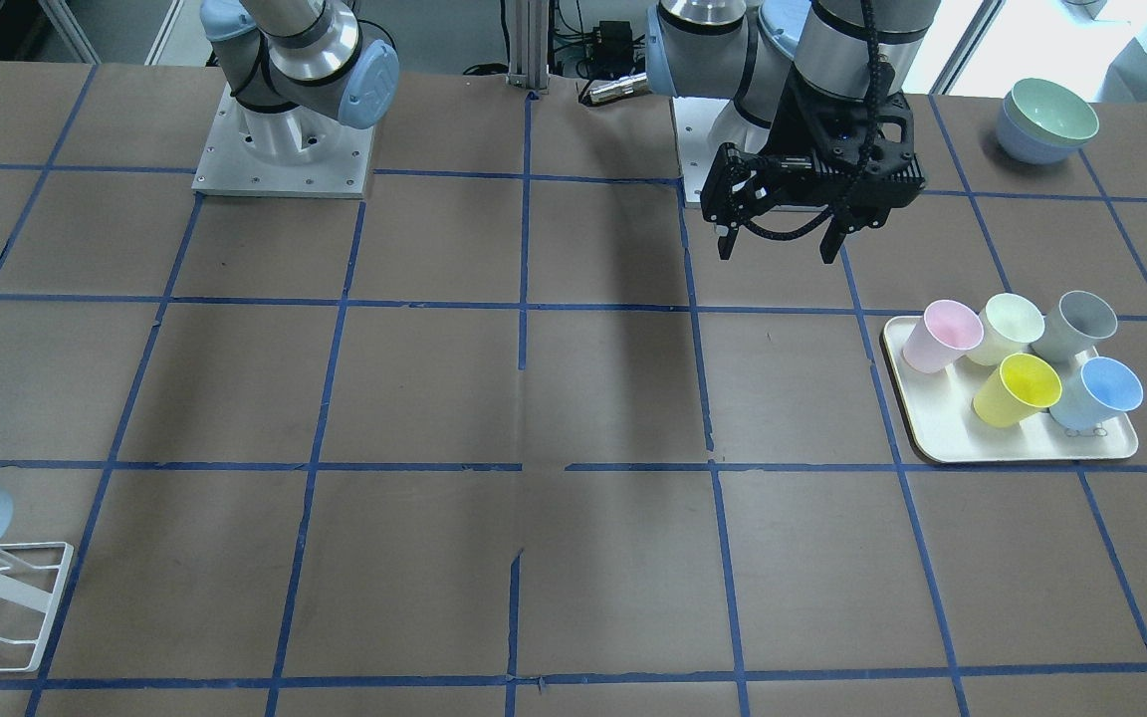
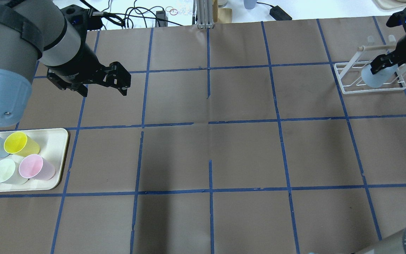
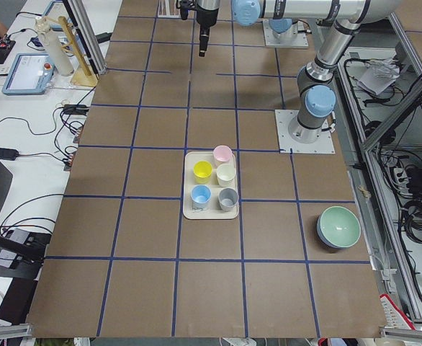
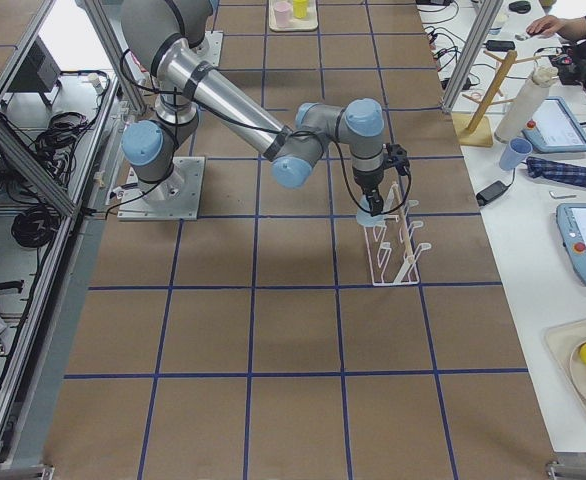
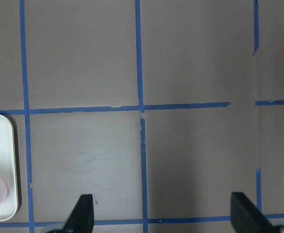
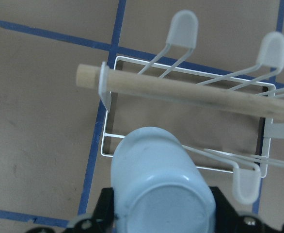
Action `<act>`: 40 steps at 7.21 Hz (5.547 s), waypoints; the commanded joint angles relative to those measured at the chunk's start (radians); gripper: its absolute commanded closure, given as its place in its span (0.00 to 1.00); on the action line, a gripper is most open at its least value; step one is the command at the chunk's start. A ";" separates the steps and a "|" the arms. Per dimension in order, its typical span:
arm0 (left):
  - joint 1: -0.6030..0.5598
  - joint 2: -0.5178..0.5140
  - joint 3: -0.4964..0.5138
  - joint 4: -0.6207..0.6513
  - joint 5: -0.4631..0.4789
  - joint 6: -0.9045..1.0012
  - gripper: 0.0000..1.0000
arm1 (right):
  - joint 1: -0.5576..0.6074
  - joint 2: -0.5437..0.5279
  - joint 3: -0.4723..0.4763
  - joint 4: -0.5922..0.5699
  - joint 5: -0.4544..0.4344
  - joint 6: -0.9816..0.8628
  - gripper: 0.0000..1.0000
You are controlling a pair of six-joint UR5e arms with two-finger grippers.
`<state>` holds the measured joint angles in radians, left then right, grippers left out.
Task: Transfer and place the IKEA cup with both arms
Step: 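Close the right gripper on the light blue cup's base, then lift the cup off the rack toward the left gripper while the left gripper approaches, then grasp the cup's rim with the left gripper, then open the right gripper and pull it back while the left gripper holds the cup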
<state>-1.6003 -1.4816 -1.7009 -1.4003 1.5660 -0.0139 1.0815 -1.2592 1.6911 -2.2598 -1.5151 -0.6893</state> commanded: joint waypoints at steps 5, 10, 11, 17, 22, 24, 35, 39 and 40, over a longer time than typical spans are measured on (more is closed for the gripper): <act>0.090 0.004 0.013 -0.054 -0.093 0.139 0.00 | 0.000 -0.164 -0.019 0.118 -0.004 -0.004 1.00; 0.279 0.003 -0.026 -0.149 -0.556 0.178 0.00 | 0.209 -0.256 -0.016 0.295 0.105 0.292 1.00; 0.296 0.001 -0.061 -0.155 -0.672 0.178 0.00 | 0.313 -0.256 -0.016 0.295 0.089 0.413 1.00; 0.283 0.001 -0.183 -0.147 -1.354 0.170 0.00 | 0.497 -0.298 -0.013 0.382 0.731 0.793 1.00; 0.229 0.032 -0.180 -0.138 -1.425 0.117 0.00 | 0.333 -0.289 0.155 0.502 1.436 0.847 1.00; 0.214 0.021 -0.172 -0.079 -1.463 0.074 0.00 | 0.348 -0.282 0.176 0.503 1.484 0.861 1.00; 0.207 0.026 -0.180 -0.016 -1.445 0.028 0.78 | 0.483 -0.263 0.162 0.499 1.484 0.935 0.52; 0.207 0.024 -0.180 -0.017 -1.443 0.028 1.00 | 0.456 -0.234 0.154 0.477 1.472 1.066 0.00; 0.207 0.027 -0.175 -0.017 -1.431 0.028 1.00 | 0.422 -0.221 0.154 0.480 1.469 1.070 0.00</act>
<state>-1.3929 -1.4564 -1.8796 -1.4174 0.1252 0.0142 1.5359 -1.4979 1.8466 -1.7765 -0.0415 0.3541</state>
